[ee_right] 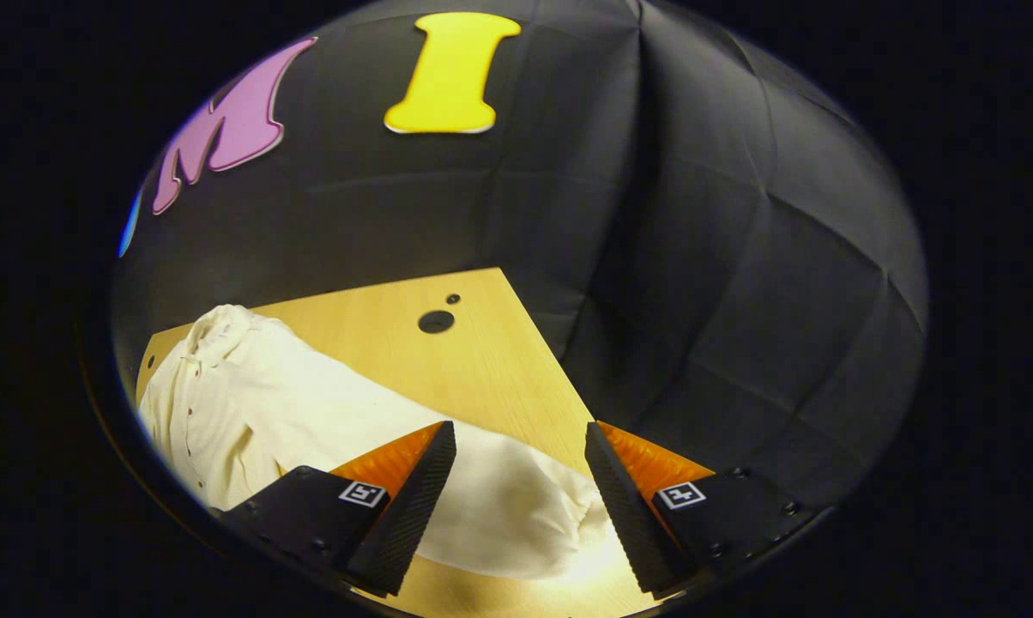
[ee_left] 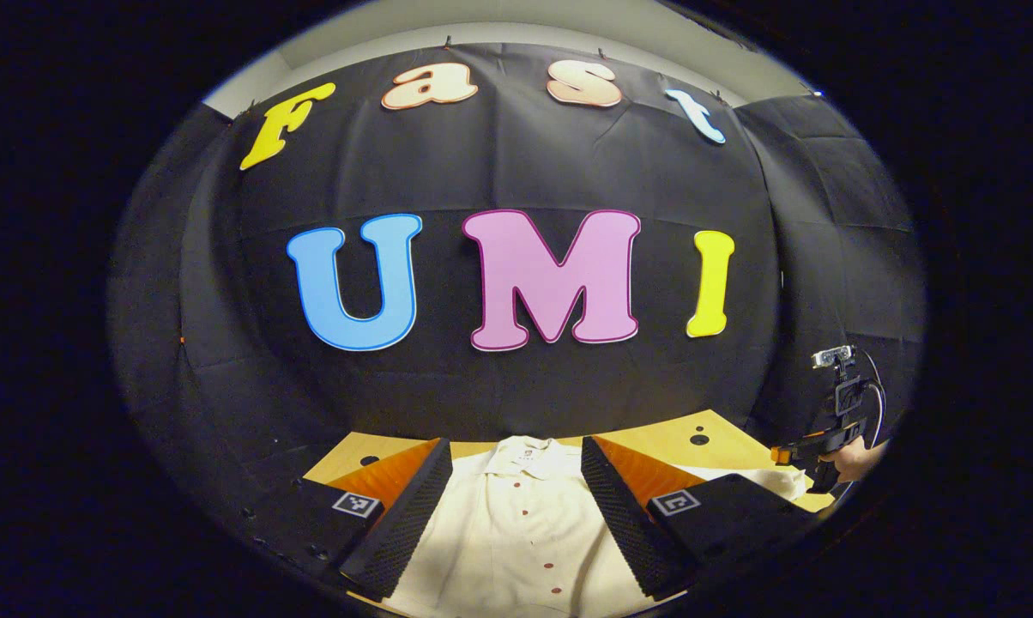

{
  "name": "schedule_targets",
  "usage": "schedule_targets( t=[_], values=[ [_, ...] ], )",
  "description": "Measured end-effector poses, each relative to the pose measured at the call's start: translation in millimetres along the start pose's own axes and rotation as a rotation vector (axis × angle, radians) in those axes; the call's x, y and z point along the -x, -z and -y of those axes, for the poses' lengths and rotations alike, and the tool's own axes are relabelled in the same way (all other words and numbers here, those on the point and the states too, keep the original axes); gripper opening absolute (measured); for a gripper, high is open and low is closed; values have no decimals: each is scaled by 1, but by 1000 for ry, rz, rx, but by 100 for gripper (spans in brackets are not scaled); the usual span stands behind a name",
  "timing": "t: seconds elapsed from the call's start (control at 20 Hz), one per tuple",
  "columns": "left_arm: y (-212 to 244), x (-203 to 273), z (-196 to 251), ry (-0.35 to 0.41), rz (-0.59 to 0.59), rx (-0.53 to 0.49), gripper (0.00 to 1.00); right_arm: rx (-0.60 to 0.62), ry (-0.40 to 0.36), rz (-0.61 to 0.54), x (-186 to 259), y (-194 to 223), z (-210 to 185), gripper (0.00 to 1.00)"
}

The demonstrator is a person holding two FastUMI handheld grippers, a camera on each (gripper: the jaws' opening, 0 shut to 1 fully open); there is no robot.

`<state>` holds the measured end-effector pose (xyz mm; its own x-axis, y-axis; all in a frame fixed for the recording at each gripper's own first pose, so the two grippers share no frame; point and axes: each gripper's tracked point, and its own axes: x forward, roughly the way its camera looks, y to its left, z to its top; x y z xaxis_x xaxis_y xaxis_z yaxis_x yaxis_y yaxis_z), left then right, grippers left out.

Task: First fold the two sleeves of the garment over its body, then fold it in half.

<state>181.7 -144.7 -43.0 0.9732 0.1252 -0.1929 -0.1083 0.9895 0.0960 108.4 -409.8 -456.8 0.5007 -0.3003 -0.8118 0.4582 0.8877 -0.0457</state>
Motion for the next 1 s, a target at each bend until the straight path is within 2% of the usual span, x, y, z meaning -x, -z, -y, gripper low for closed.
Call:
schedule_targets(
  t=[0.15,0.35,0.5,0.55,0.6,0.65,0.75,0.85,0.9,0.95,1.0],
  values=[
    [7,-7,16,23,-30,9,99,-60,32,-85,-12,29,27,98],
    [11,-12,32,42,-52,1,99,-81,69,-173,-20,64,53,98],
    [18,-9,41,58,-69,-24,99,-152,44,-236,-23,86,51,98],
    [19,-8,44,61,-73,-26,99,-170,34,-249,-25,89,49,90],
    [21,-6,46,64,-75,-22,99,-175,31,-263,-26,94,49,94],
    [21,-5,47,68,-79,-13,99,-168,28,-270,-27,97,49,72],
    [23,-1,46,66,-82,-1,98,-145,11,-259,-29,93,48,72],
    [23,0,41,57,-86,8,98,-158,1,-286,-21,92,40,40],
    [26,3,35,48,-87,14,98,-157,2,-285,-23,90,39,35],
    [27,4,28,36,-88,21,98,-139,-11,-282,-22,89,35,20],
    [28,4,21,23,-89,31,98,-119,-16,-263,-19,80,28,19]
  ],
)
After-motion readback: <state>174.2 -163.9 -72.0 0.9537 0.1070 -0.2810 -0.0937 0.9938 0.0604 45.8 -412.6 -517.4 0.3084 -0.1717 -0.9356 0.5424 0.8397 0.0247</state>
